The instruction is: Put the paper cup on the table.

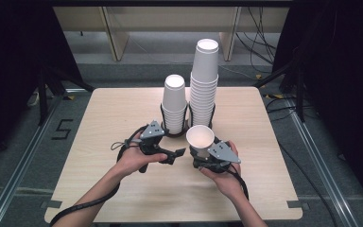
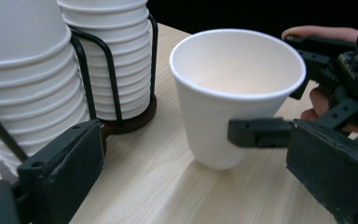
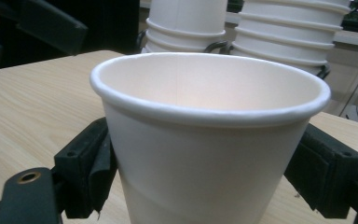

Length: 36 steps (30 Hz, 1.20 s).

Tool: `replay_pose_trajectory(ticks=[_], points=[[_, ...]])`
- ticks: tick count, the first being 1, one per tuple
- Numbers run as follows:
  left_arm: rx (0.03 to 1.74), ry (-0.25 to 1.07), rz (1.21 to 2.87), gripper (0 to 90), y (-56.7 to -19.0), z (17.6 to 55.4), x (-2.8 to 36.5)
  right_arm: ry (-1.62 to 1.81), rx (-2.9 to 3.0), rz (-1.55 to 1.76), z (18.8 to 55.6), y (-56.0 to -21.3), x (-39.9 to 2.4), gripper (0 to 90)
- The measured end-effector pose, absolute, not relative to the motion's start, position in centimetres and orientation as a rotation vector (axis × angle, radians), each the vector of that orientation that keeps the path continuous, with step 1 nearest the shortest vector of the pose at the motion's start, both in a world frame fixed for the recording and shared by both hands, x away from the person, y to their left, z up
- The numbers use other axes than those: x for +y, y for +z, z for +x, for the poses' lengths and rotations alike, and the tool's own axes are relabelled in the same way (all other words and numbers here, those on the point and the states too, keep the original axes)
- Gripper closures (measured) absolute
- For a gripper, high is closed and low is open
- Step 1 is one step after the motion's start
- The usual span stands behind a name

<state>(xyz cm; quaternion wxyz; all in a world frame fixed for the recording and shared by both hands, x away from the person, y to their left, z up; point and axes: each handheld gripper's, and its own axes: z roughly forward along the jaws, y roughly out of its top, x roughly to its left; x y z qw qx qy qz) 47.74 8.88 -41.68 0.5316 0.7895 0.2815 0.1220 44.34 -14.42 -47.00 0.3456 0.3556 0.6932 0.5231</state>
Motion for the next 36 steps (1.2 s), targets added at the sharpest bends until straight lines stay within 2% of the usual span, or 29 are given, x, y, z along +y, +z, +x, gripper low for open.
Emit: replay_pose_trajectory(ticks=[16, 36], points=[[0.625, 0.243, 1.915, 0.0, -41.3, 48.1, 6.9, 1.332, 1.797, 0.915, 43.9, -47.5, -14.0, 17.2], [0.587, 0.221, 1.968, 0.0, -41.5, 48.9, 4.5, 1.333, 1.817, 0.874, 43.7, -47.7, -13.3, 17.1]])
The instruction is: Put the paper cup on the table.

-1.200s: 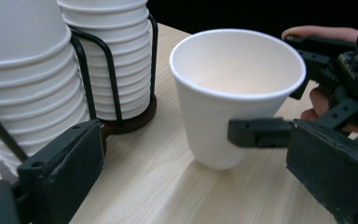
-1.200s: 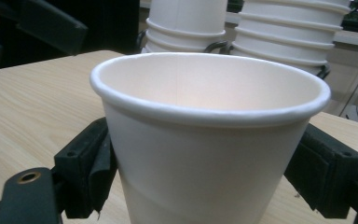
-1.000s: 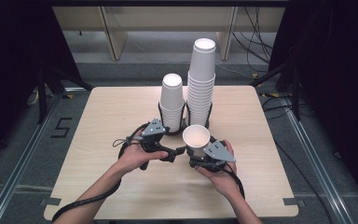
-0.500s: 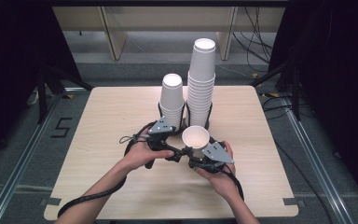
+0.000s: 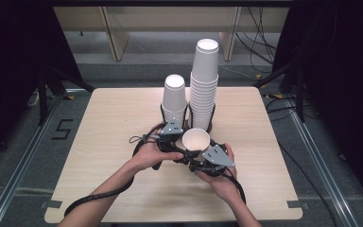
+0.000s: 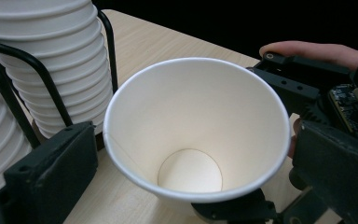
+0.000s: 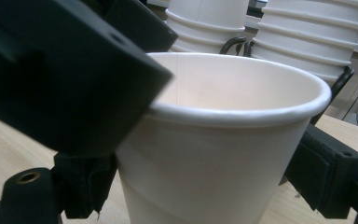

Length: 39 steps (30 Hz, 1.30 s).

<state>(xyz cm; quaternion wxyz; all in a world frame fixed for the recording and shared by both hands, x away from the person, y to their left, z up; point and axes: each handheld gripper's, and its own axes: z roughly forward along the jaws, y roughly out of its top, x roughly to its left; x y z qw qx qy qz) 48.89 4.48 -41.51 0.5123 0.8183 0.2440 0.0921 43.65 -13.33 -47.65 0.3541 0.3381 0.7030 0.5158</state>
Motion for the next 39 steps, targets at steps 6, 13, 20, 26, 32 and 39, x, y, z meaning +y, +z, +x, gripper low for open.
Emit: replay_pose_trajectory(ticks=[6, 13, 20, 26, 32, 39], points=[[0.584, 0.224, 1.977, 0.0, -41.6, 49.2, 4.1, 1.339, 1.814, 0.856, 43.6, -47.3, -13.1, 17.0], [0.578, 0.223, 1.987, 0.0, -41.7, 49.4, 3.9, 1.349, 1.805, 0.869, 43.4, -47.2, -12.9, 17.0], [0.581, 0.213, 1.989, 0.0, -41.8, 49.5, 3.8, 1.346, 1.806, 0.85, 43.4, -47.1, -12.9, 17.0], [0.554, 0.223, 1.982, 0.0, -42.0, 49.7, 3.5, 1.35, 1.808, 0.835, 43.2, -47.0, -12.5, 17.0], [0.552, 0.244, 1.991, 1.7, -42.0, 49.5, 3.4, 1.338, 1.813, 0.835, 43.3, -47.1, -12.5, 15.3], [0.54, 0.269, 1.986, 6.3, -41.7, 49.0, 3.8, 1.335, 1.838, 0.813, 43.4, -46.7, -12.6, 11.2]])
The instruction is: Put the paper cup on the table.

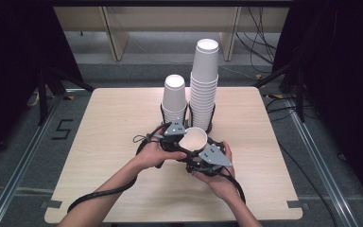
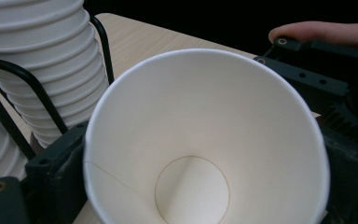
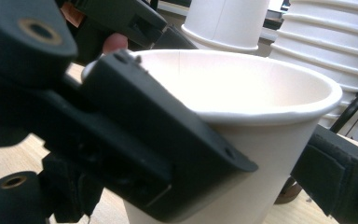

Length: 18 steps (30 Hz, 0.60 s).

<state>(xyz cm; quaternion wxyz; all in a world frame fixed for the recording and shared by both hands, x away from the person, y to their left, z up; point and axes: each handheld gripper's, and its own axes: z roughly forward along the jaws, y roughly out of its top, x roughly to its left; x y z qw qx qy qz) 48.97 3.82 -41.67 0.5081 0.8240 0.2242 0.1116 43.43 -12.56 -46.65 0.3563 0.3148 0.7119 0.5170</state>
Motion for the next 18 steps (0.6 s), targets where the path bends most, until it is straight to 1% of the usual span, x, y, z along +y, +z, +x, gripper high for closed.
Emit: replay_pose_trajectory(ticks=[2, 3, 6, 18], points=[[0.535, 0.274, 1.973, 7.1, -41.7, 48.9, 3.8, 1.327, 1.846, 0.802, 43.5, -46.6, -12.6, 10.7], [0.53, 0.276, 1.975, 7.2, -41.7, 48.7, 3.9, 1.322, 1.853, 0.801, 43.5, -46.7, -12.4, 7.0], [0.534, 0.276, 1.971, 7.5, -41.8, 48.7, 4.0, 1.318, 1.884, 0.804, 43.5, -46.8, -12.3, 0.9], [0.572, 0.327, 1.951, 7.8, -41.4, 48.8, 5.0, 1.305, 1.897, 0.831, 43.0, -46.8, -12.4, 0.5]])
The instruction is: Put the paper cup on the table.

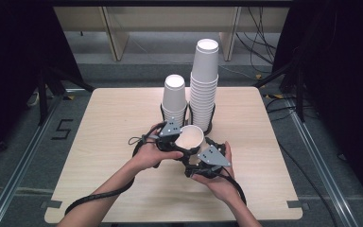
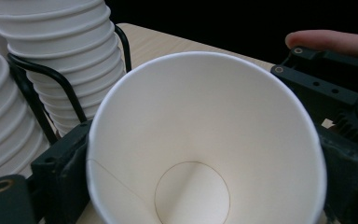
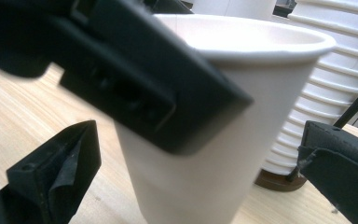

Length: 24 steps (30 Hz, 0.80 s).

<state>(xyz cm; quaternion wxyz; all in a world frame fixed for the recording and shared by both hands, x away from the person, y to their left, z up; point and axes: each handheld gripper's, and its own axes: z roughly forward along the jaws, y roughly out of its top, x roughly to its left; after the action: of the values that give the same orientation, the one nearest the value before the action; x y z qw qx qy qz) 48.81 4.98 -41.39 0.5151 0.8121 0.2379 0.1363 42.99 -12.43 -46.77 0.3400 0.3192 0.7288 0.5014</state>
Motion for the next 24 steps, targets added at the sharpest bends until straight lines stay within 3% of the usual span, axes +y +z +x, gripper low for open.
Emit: replay_pose_trajectory(ticks=[24], points=[[0.671, 0.388, 1.9, 7.7, -41.3, 48.2, 8.7, 1.302, 1.857, 0.865, 41.8, -46.7, -14.8, 0.5]])
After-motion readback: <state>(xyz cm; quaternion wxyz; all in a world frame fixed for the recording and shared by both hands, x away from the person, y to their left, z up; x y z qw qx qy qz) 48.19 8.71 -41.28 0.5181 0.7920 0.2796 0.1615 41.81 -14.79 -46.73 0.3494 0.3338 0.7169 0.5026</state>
